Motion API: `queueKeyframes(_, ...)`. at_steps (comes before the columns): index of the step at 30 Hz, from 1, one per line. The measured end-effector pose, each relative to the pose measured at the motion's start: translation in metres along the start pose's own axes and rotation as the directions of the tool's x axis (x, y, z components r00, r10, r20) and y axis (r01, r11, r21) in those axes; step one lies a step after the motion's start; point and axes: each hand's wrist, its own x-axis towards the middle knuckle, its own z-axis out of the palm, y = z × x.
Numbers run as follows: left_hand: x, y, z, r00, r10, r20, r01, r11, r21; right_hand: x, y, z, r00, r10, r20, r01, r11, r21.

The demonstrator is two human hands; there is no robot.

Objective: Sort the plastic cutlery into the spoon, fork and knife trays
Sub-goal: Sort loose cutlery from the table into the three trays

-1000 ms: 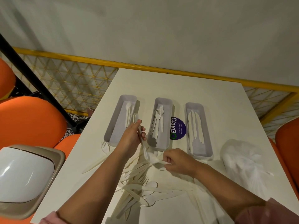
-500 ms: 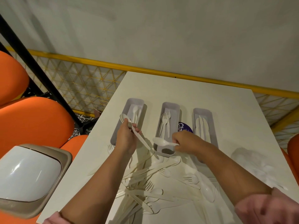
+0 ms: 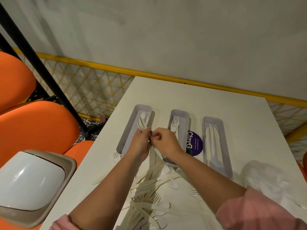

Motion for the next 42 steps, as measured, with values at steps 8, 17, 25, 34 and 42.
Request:
queueKeyframes(8, 0.01, 0.023, 0.0, 0.994, -0.004, -0.113, 0.009, 0.999, 0.043, -0.001, 0.006, 0.017, 0.981, 0.05, 0.186, -0.035, 0.996, -0.084)
queueKeyframes(17, 0.02, 0.024, -0.011, 0.998, -0.005, -0.068, 0.038, 0.874, 0.485, 0.024, 0.003, 0.023, 0.982, -0.007, 0.186, 0.027, 0.994, -0.104)
queueKeyframes(25, 0.075, 0.034, -0.044, 0.977, 0.069, -0.202, 0.147, 0.469, 0.871, 0.046, 0.028, 0.026, 0.924, -0.118, 0.363, 0.325, 0.744, -0.584)
queueKeyframes(34, 0.099, 0.013, -0.041, 0.99, 0.086, -0.113, 0.101, 0.135, 0.986, 0.049, 0.041, 0.03, 0.886, -0.102, 0.453, 0.407, 0.641, -0.651)
queueKeyframes(42, 0.107, 0.004, -0.04, 0.99, 0.134, -0.031, 0.008, 0.166, 0.986, 0.05, 0.038, 0.028, 0.878, -0.091, 0.469, 0.417, 0.626, -0.659)
